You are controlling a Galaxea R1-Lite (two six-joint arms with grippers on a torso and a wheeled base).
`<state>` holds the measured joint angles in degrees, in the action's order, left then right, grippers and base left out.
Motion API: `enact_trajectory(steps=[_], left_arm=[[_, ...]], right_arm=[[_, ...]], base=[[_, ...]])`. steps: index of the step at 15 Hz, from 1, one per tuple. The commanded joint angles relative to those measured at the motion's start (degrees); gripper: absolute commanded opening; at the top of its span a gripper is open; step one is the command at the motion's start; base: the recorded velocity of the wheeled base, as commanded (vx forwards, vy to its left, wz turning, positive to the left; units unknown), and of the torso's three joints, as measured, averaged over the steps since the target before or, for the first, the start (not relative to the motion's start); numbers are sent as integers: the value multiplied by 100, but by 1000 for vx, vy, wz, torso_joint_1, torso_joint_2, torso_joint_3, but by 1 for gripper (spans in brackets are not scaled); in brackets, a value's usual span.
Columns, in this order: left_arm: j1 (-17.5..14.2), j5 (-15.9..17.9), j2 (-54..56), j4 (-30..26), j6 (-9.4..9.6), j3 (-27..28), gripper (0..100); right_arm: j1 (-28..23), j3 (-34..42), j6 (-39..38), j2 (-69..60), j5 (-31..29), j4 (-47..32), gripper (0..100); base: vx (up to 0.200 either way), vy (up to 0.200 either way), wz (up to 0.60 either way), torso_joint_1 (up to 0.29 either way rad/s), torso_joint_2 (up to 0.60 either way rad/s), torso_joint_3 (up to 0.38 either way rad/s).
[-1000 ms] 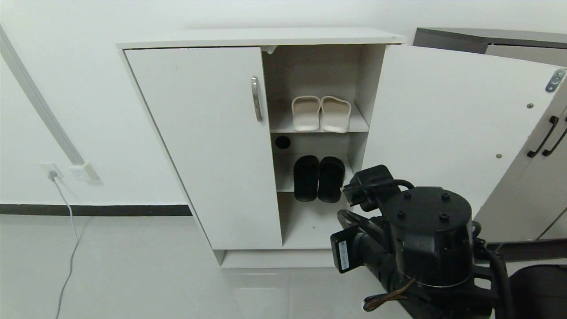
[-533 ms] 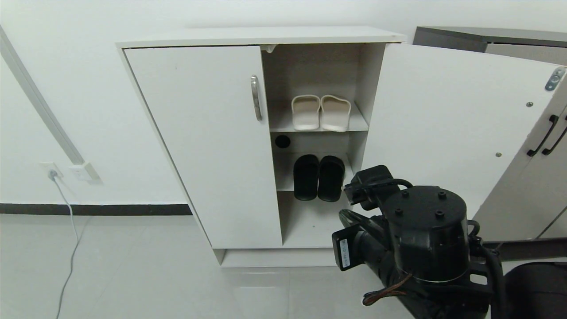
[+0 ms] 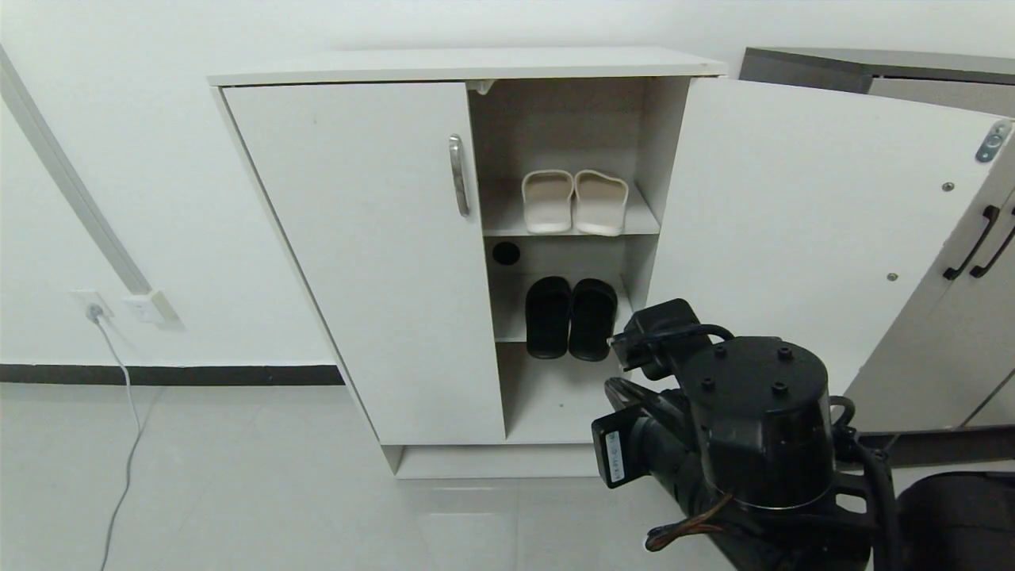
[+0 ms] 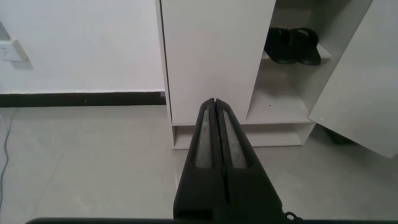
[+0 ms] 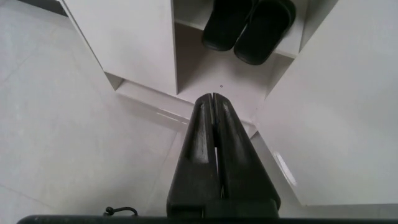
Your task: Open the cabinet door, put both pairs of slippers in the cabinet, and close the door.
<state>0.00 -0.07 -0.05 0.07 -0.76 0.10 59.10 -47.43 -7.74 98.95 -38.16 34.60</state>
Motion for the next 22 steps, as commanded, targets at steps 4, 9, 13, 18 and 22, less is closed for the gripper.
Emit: enact_trajectory(steps=[4, 9, 13, 18, 22], left_arm=[[0, -1, -4, 1, -4, -1, 0], [0, -1, -4, 1, 5, -1, 0], [0, -1, -4, 1, -4, -1, 0], [0, -1, -4, 1, -4, -1, 0], [0, -1, -4, 1, 5, -1, 0]], right_arm=[[5, -12, 1, 28, 1, 3, 0], [-4, -20, 1, 37, 1, 3, 0], [-21, -12, 1, 45, 1, 3, 0], [-48, -12, 1, 45, -8, 3, 0], [-48, -3, 1, 45, -8, 3, 0]], base=[[0, 0, 0, 0, 0, 0], [0, 0, 0, 0, -40, -42], [0, 0, 0, 23, -305, -354], [0, 0, 0, 69, -489, -358], [0, 0, 0, 133, -466, -337]])
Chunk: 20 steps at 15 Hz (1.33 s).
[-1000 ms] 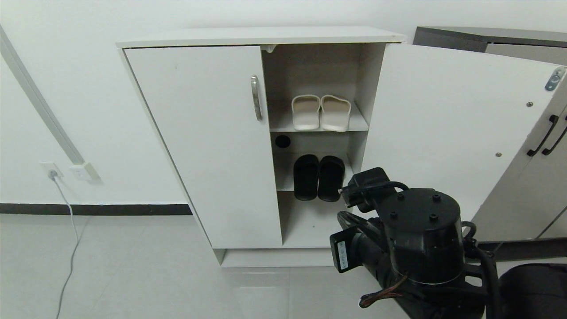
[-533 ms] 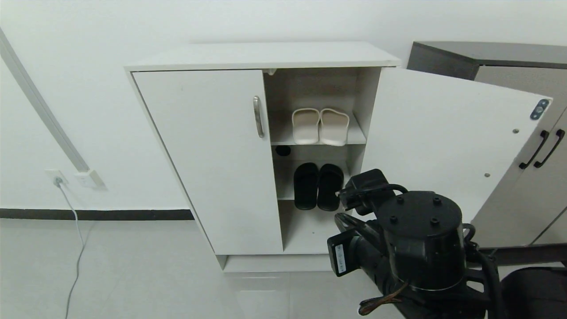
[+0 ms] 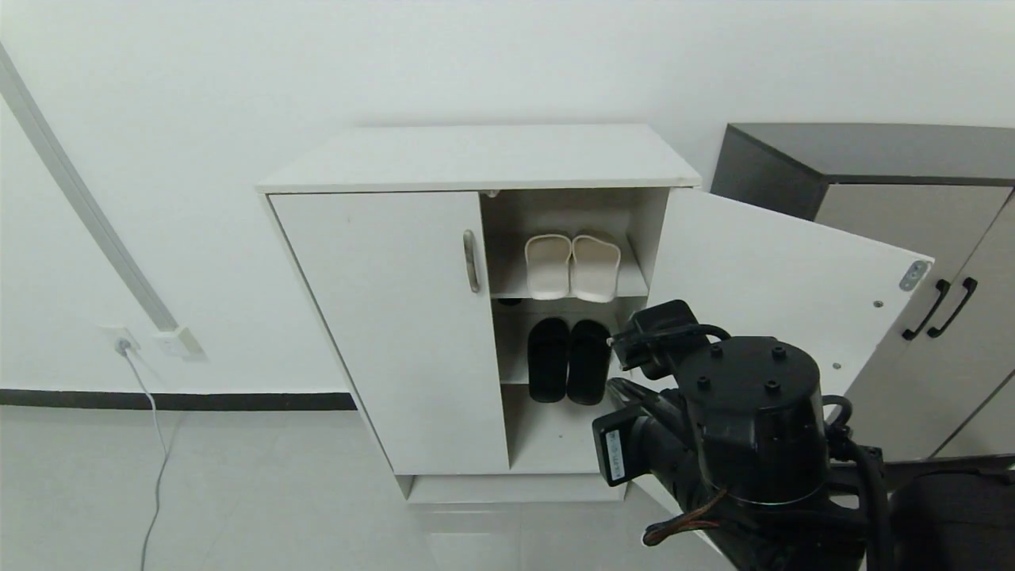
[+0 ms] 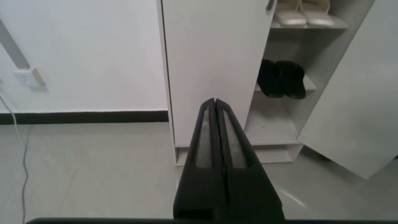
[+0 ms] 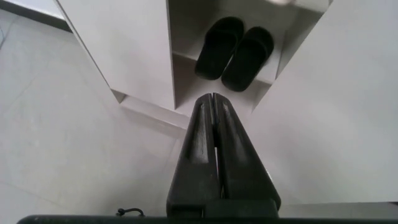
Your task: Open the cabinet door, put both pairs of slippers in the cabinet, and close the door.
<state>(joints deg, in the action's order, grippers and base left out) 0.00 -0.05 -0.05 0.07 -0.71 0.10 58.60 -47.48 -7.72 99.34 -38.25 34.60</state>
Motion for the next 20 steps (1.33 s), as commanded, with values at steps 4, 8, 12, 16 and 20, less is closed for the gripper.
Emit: enact_trajectory(steps=[4, 8, 12, 16, 20], left_arm=[[0, 5, -4, 1, 0, -1, 0], [0, 5, -4, 1, 0, -1, 0], [0, 5, -4, 1, 0, -1, 0], [0, 5, -4, 1, 0, -1, 0], [0, 5, -4, 1, 0, -1, 0]], right_arm=[[2, 2, -2, 6, 2, 3, 0], [2, 2, -2, -2, 2, 3, 0], [2, 11, -2, -2, 2, 3, 0], [-42, 37, -11, -11, 11, 12, 0], [-173, 125, -2, -2, 204, 179, 0]], base=[[0, 0, 0, 164, -480, -322], [0, 0, 0, 192, -498, -316], [0, 0, 0, 211, -530, -318], [0, 0, 0, 239, -560, -330], [0, 0, 0, 217, -497, -276]])
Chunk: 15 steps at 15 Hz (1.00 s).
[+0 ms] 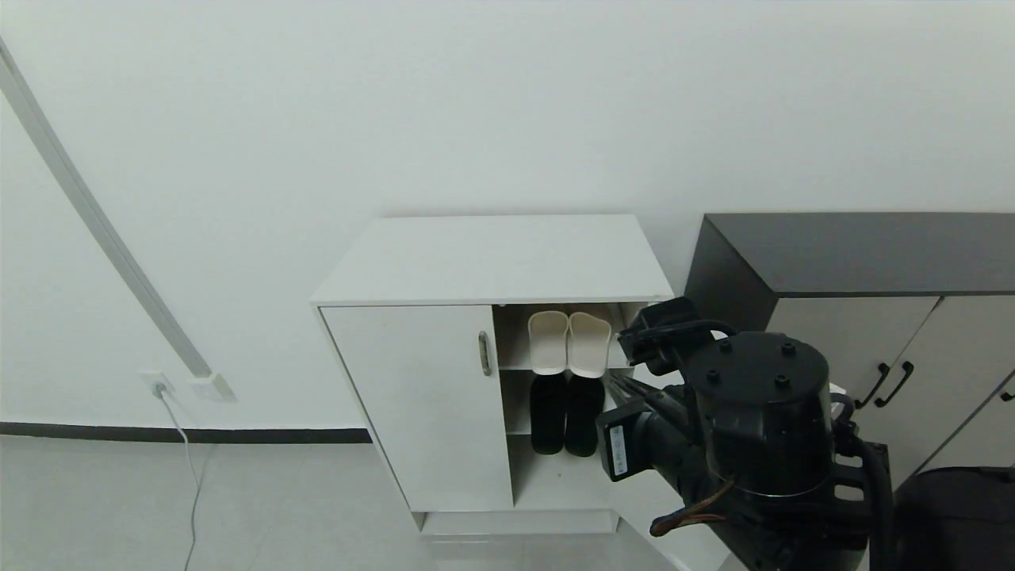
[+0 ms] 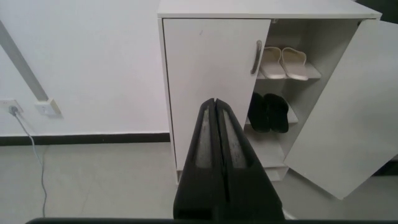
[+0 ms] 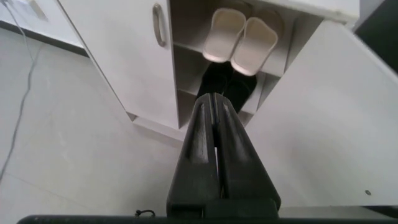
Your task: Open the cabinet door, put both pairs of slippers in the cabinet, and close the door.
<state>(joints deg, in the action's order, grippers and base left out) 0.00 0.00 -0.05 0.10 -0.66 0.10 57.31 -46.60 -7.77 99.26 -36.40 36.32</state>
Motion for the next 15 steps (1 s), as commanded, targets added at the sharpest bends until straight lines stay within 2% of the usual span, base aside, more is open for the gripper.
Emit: enact_trajectory(steps=[1, 8, 14, 15], left_arm=[[0, 0, -4, -1, -4, -1, 0], [0, 0, -4, -1, -4, -1, 0], [0, 0, -4, -1, -4, -1, 0], [0, 0, -4, -1, -4, -1, 0]], right_arm=[[-71, 37, 3, 24, 28, 25, 0], [-150, 55, 3, 59, 89, 42, 0], [-352, 20, -6, 68, 142, 51, 0], [-405, 11, 3, 85, 142, 69, 0]], base=[[0, 0, 0, 41, -90, -56], [0, 0, 0, 3, -8, -5], [0, 0, -600, 6, -3, 2], [0, 0, 0, 0, 0, 0]])
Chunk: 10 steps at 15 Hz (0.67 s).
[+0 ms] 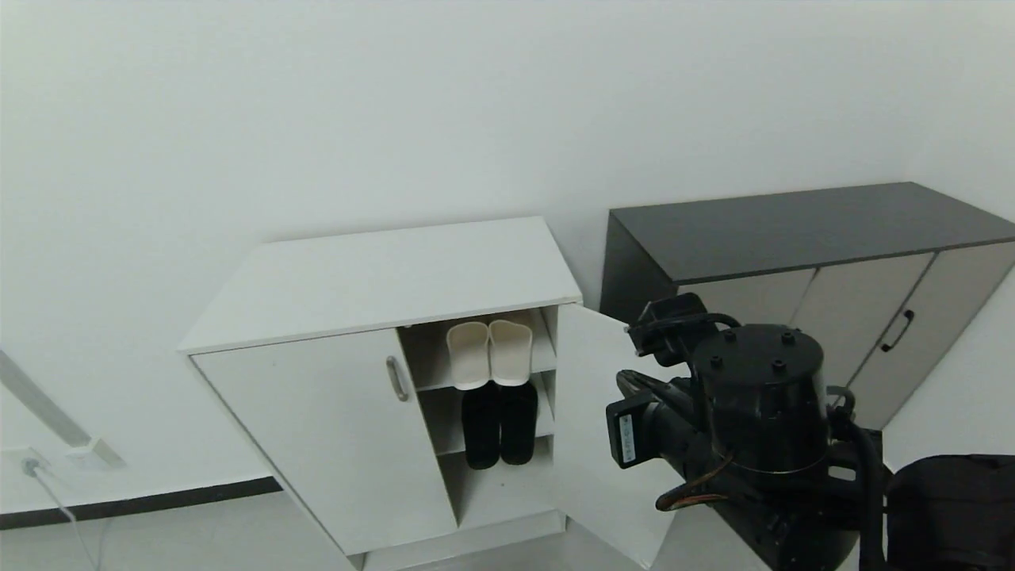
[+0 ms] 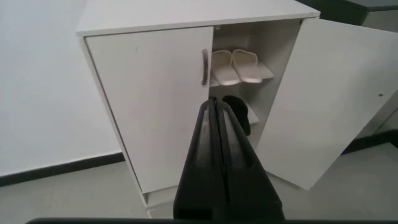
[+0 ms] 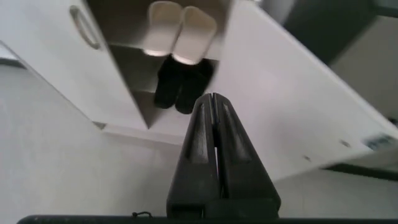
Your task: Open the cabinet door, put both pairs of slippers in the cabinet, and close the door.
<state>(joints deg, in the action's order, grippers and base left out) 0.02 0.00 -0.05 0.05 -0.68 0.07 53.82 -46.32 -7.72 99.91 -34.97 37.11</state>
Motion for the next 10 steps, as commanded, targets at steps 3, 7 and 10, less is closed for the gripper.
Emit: enact_trajectory(steps=[3, 7, 10], left_arm=[[-2, 0, -4, 4, -2, 1, 0], [-2, 0, -4, 4, -11, 1, 0], [-2, 0, -4, 4, -11, 1, 0]], right_arm=[[-241, 1, 86, 160, -9, 323, 0], [-258, 18, 112, 160, 17, 359, 0], [-311, 18, 112, 160, 17, 359, 0]], base=[[0, 0, 0, 0, 0, 0], [-100, 0, 0, 0, 1, 1], [-200, 0, 0, 7, 9, -1]])
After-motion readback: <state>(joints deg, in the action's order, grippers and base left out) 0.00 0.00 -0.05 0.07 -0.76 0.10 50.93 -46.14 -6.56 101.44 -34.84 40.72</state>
